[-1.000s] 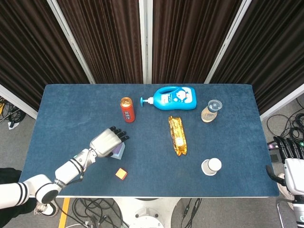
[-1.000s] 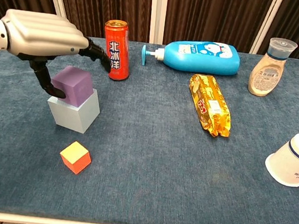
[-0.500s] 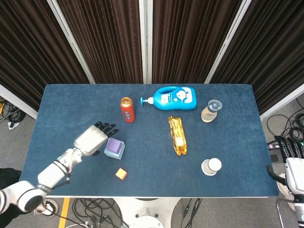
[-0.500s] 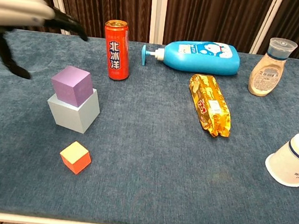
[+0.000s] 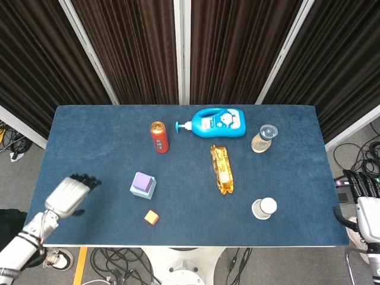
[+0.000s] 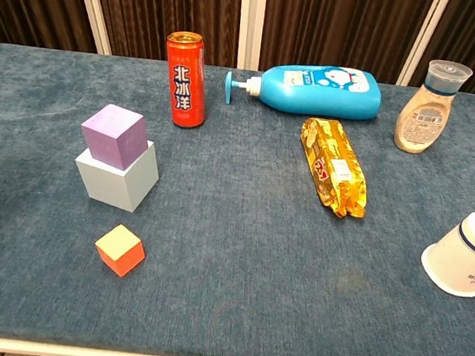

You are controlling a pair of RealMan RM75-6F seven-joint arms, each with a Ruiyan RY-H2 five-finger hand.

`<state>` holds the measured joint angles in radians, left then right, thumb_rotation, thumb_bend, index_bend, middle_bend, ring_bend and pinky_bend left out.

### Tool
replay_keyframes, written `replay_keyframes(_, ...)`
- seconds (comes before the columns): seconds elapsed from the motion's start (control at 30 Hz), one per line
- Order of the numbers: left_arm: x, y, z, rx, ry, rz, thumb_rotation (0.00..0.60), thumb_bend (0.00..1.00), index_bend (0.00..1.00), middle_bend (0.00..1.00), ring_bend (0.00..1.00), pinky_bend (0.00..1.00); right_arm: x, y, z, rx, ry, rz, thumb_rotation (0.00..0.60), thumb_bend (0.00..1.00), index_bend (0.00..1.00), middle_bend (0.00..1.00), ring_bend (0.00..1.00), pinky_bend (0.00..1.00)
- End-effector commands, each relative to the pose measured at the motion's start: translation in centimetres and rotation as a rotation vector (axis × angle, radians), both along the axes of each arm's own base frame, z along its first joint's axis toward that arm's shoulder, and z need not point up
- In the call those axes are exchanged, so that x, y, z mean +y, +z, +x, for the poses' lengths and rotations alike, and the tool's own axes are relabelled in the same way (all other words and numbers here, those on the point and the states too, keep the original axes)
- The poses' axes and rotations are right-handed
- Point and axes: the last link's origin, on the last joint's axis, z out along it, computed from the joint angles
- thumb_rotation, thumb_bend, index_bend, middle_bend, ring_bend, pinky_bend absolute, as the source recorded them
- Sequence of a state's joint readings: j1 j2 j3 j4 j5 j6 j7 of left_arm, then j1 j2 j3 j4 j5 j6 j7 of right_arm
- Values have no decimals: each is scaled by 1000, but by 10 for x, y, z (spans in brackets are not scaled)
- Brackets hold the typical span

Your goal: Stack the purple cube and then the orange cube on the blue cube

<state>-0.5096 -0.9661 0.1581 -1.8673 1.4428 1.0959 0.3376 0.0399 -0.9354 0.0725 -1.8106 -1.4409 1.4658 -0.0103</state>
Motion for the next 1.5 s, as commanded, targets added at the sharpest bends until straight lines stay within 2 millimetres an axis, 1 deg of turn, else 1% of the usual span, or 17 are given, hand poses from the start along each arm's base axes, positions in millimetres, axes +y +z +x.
replay_keyframes(0.03, -17, -17, -8, -57, 17, -41, 600, 158, 362, 425, 322, 391, 0, -1, 0, 3, -2, 3, 600, 230, 50, 85, 0, 0)
replay_keyframes(0.1, -24, -29, -4, -108, 17, -66, 600, 158, 373, 435, 335, 405, 0, -2, 0, 5, -3, 6, 600, 230, 50, 85, 0, 0)
replay_keyframes(0.17, -27, -39, 4, -150, 1, -85, 600, 157, 379, 439, 341, 413, 0, -2, 0, 7, -3, 7, 600, 230, 50, 85, 0, 0)
replay_keyframes(0.3, -25, -57, 24, -204, -30, -88, 600, 150, 378, 444, 347, 416, 0, -3, 0, 9, -5, 10, 600, 230, 49, 85, 0, 0)
replay_keyframes(0.5, -27, -87, 53, -287, 74, -42, 600, 139, 379, 468, 347, 416, 0, -2, 0, 5, -5, 7, 600, 230, 50, 86, 0, 0)
replay_keyframes(0.67, -30, -109, 65, -308, 189, -45, 600, 128, 360, 491, 359, 422, -1, 0, -1, -1, -5, 6, 600, 230, 49, 86, 0, 0)
replay_keyframes(0.87, -27, -120, 72, -298, 189, -54, 600, 126, 356, 494, 361, 425, 0, 0, -2, -2, -6, 5, 600, 230, 49, 87, 0, 0)
replay_keyframes(0.93, -27, -122, 74, -293, 161, -59, 600, 126, 356, 496, 362, 425, -1, 0, -2, -1, -6, 7, 600, 230, 49, 87, 0, 0)
replay_keyframes(1.03, -26, -124, 73, -259, 55, -53, 600, 127, 358, 502, 368, 427, -1, -1, -2, 2, -7, 10, 600, 230, 50, 87, 0, 0)
replay_keyframes(1.17, -32, -129, 67, -230, -105, -58, 600, 127, 368, 518, 382, 439, -2, -2, -1, 4, -11, 11, 600, 230, 49, 87, 0, 0)
replay_keyframes(1.3, -37, -133, 60, -238, -244, -73, 600, 128, 394, 543, 406, 466, -3, -2, -1, 4, -13, 9, 600, 230, 50, 87, 0, 0)
replay_keyframes(1.37, -38, -136, 56, -237, -308, -89, 600, 128, 399, 547, 410, 472, -3, -2, -1, 4, -14, 10, 600, 231, 50, 87, 0, 0)
replay_keyframes(1.5, -35, -141, 55, -233, -413, -113, 600, 130, 399, 547, 410, 472, -3, -1, -1, 1, -13, 7, 600, 230, 49, 87, 0, 0)
